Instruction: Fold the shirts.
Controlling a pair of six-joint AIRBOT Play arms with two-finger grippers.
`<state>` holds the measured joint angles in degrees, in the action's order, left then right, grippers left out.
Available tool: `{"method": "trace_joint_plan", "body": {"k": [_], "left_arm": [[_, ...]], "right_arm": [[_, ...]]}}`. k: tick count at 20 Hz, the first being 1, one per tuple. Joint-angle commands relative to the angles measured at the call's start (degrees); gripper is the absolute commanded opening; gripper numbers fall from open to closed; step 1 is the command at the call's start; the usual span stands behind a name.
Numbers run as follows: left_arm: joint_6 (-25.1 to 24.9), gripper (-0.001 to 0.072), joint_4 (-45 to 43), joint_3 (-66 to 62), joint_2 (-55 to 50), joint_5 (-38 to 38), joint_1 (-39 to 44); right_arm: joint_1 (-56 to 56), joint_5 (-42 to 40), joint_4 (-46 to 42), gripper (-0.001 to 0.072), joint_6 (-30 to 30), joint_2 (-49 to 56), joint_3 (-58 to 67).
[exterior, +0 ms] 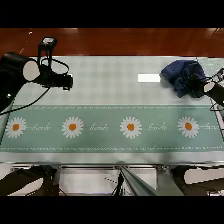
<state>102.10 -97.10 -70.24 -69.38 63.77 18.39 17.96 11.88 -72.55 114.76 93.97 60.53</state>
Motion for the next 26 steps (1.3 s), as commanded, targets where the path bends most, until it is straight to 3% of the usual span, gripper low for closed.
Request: {"method": "trace_joint_plan", "body": {"k": [1, 4, 8, 14, 17, 21, 26], "left_arm": [[-2.49, 0.0601, 0.07, -1.31, 0.17, 0.42, -0.02], [-2.47, 0.0601, 0.07, -6.97, 0.28, 4.13, -0.02], [-2.67, 0.0601, 0.09, -20.52, 1.88, 7.17, 1.2], [-2.67, 0.06, 0.2, -43.87, 8.66, 7.23, 5.38], [-2.64, 0.0601, 0.22, -47.91, 14.32, 7.23, 5.84], [-2.64, 0.0602, 0.17, -46.69, 19.58, 11.8, 5.81], [-2.62, 0.0602, 0.2, -43.34, 19.39, 19.69, 5.81]], "right_arm": [[-0.46, 2.84, 4.72, 0.002, -5.03, -2.43, 3.21], [-0.46, 9.55, 4.76, 0.002, -19.32, -11.67, 9.27], [-1.95, 16.15, 5.25, 0.0019, -30.03, -26.73, 18.36], [-9.09, 16.44, 6.1, 0.0019, -30.42, -44.48, 28.68], [-12.7, 17.33, 8.66, 0.0019, -30.4, -49.75, 29.99], [-16.13, 31.3, 8.57, 0.0019, -30.45, -50.9, 29.97], [-27.82, 47.12, 9.05, 0.0019, -30.14, -42.18, 29.9]]}}
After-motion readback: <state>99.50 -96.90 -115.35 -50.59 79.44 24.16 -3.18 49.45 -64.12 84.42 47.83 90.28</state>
